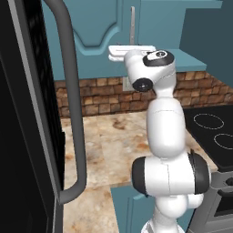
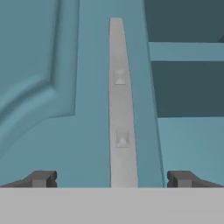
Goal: Open the cabinet, retrieve the rolling pin, and place it next to the meat on the cutting board to prepare for tenderizing.
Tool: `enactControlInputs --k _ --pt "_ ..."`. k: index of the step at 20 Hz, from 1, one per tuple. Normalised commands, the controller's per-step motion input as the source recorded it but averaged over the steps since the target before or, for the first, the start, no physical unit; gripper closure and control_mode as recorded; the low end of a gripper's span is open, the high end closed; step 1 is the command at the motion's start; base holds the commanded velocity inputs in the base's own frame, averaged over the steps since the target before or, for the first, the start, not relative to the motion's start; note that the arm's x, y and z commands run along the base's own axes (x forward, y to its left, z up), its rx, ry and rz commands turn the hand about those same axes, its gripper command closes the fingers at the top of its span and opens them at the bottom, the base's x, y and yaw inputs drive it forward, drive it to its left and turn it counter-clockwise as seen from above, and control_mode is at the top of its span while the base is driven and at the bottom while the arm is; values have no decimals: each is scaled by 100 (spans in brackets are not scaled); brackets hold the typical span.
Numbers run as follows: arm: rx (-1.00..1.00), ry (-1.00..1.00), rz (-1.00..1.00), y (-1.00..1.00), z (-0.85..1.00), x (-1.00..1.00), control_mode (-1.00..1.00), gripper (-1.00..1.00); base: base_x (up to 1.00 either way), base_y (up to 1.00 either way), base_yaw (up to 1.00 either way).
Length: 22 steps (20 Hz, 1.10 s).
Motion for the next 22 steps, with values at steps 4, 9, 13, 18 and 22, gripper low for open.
enactControlInputs --k 4,9,13,18,22 --pt "2 0 0 0 0 30 -100 -100 0 0 0" --pt "2 1 0 0 0 30 -100 100 0 0 0" --pt "0 2 0 0 -3 29 -100 100 0 0 0" --pt "0 2 0 5 -6 8 -100 100 0 0 0" --pt "-1 0 0 2 -2 0 -100 100 0 0 0"
